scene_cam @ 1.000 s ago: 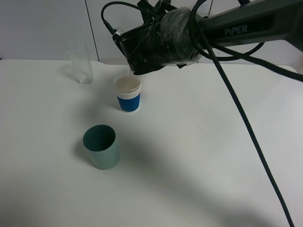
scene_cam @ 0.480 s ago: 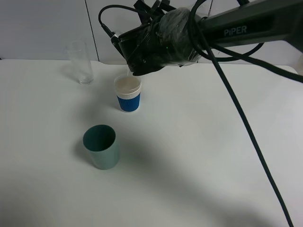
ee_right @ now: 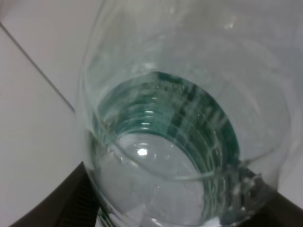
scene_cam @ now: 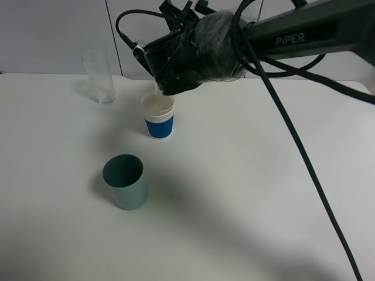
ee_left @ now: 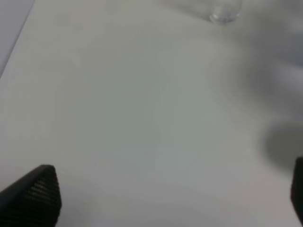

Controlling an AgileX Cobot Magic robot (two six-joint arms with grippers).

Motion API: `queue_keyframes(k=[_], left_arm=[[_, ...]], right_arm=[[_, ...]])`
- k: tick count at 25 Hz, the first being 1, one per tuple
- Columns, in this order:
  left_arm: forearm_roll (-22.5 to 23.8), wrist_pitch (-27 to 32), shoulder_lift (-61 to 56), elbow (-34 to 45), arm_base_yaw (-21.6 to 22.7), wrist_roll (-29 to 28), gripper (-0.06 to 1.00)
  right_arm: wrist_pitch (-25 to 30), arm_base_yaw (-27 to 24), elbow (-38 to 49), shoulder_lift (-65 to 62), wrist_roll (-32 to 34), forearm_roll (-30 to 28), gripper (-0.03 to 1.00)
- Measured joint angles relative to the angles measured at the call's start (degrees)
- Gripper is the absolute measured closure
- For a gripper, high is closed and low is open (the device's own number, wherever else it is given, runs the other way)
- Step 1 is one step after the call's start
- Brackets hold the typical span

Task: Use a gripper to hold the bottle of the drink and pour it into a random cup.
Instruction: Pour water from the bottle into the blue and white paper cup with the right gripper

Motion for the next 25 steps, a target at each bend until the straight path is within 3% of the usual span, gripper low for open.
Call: queue_keyframes(k=[17,25], left_arm=[[0.0,0.0,0.0,0.0,0.0,0.0,-0.04],[0.0,0.0,0.0,0.0,0.0,0.0,-0.04]], right_arm=[[-1.19,0.0,0.0,0.0,-4.87,-0.83,0.44],[-1.44,0.0,0.0,0.0,-4.92,-5.71,0.44]])
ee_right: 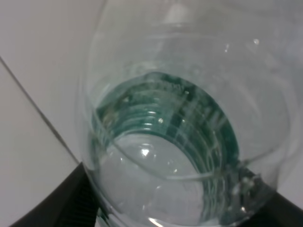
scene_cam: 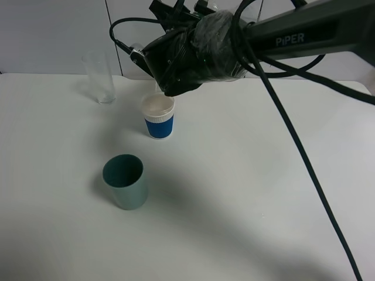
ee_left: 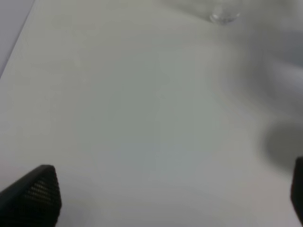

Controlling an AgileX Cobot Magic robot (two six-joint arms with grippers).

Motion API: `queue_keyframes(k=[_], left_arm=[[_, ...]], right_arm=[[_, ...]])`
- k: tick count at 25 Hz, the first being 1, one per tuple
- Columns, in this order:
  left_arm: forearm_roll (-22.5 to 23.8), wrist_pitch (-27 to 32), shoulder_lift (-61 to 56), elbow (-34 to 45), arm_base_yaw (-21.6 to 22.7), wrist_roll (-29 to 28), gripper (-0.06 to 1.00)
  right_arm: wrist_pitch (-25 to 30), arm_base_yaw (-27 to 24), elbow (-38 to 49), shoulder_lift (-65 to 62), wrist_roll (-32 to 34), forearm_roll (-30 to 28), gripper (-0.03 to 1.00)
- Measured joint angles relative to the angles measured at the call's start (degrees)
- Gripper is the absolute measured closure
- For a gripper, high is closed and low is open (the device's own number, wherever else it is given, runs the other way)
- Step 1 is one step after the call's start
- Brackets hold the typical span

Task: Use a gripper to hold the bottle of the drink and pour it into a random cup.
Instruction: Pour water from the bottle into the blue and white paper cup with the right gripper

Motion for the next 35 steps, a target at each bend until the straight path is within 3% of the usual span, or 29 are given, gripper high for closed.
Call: queue_keyframes(k=[32,35], left_arm=[[0.0,0.0,0.0,0.0,0.0,0.0,-0.04],[0.0,0.0,0.0,0.0,0.0,0.0,-0.04]], right_arm=[[-1.27,0.0,0.0,0.0,0.06,-3.16,0.44],[-1.42,0.0,0.0,0.0,2.8,-2.35,0.44]])
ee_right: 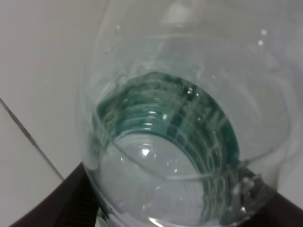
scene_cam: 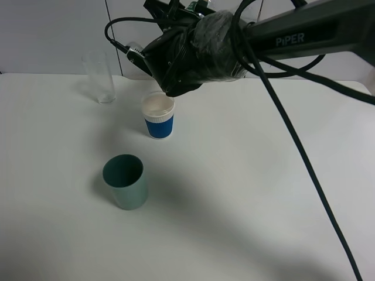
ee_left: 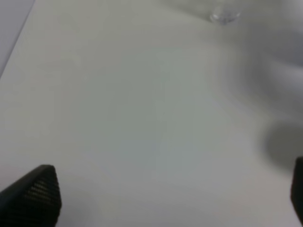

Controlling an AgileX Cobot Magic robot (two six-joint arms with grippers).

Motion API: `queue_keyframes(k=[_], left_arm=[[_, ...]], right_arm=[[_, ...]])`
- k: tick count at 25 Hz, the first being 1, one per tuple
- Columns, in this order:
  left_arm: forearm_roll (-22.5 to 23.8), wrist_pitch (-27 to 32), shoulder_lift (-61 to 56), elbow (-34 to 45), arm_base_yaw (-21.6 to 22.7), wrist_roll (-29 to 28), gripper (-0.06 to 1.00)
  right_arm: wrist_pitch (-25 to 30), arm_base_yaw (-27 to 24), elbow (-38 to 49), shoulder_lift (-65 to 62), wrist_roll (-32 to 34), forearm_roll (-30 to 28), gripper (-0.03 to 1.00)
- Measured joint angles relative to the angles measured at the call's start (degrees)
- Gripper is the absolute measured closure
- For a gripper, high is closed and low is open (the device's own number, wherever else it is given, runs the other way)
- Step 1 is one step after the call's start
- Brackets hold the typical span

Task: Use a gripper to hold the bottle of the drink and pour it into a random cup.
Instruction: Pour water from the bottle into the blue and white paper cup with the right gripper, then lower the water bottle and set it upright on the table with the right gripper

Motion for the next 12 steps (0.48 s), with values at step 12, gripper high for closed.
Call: queue_keyframes(k=[12], left_arm=[[0.0,0.0,0.0,0.0,0.0,0.0,-0.04]], right_arm=[[-2.12,0.0,0.0,-0.33,38.54,6.61,0.44]])
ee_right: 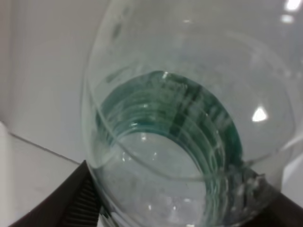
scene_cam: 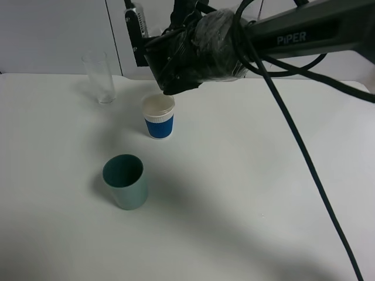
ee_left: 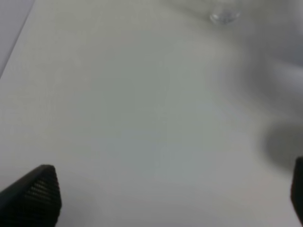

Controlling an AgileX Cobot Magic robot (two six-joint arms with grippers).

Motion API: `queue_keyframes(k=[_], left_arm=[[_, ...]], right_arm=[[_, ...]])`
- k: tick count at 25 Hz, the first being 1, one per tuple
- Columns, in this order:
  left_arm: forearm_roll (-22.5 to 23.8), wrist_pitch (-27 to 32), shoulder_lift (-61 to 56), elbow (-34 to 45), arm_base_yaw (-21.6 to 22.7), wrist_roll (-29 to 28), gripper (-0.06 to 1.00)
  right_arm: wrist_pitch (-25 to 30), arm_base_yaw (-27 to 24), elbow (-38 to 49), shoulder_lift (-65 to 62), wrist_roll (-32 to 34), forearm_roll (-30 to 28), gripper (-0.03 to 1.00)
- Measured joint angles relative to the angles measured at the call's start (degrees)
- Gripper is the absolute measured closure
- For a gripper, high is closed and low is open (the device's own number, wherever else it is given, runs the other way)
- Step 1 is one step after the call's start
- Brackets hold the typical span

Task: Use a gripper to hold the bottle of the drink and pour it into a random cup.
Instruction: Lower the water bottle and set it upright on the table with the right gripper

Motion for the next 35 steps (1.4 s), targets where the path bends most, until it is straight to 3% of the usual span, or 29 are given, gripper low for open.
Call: queue_keyframes(k=[1,4,7,16,22,25,29,35], left_arm=[[0.0,0.0,0.0,0.0,0.0,0.0,-0.04],[0.0,0.0,0.0,0.0,0.0,0.0,-0.04],[0.0,0.0,0.0,0.0,0.0,0.0,-0.04],[0.0,0.0,0.0,0.0,0.0,0.0,-0.04],[0.11,0.0,0.0,0.0,0.0,0.0,-0.04],[0.11,0.0,0.0,0.0,0.0,0.0,-0.04],[0.11,0.0,0.0,0.0,0.0,0.0,-0.04],[0.06,0.0,0.0,0.0,0.0,0.0,-0.04]], right_arm=[[-0.05,0.0,0.0,-0.75,5.15,3.0,0.44],[-0.8,0.0,0.0,-2.93,9.26,8.29,0.44],[-2.09,0.0,0.0,-5.0,9.99,11.35,0.44],[-6.71,-2.35,0.0,-13.31,10.52,31.77,0.44],[-8.8,-4.69,0.52,-16.32,9.62,39.89,0.44],[-16.1,-6.48,6.3,-20.58,9.31,43.89,0.44],[-25.28,-8.48,15.3,-25.14,10.14,44.61,0.44],[-36.14,-13.46,28.93,-30.4,16.86,45.08,0.44]])
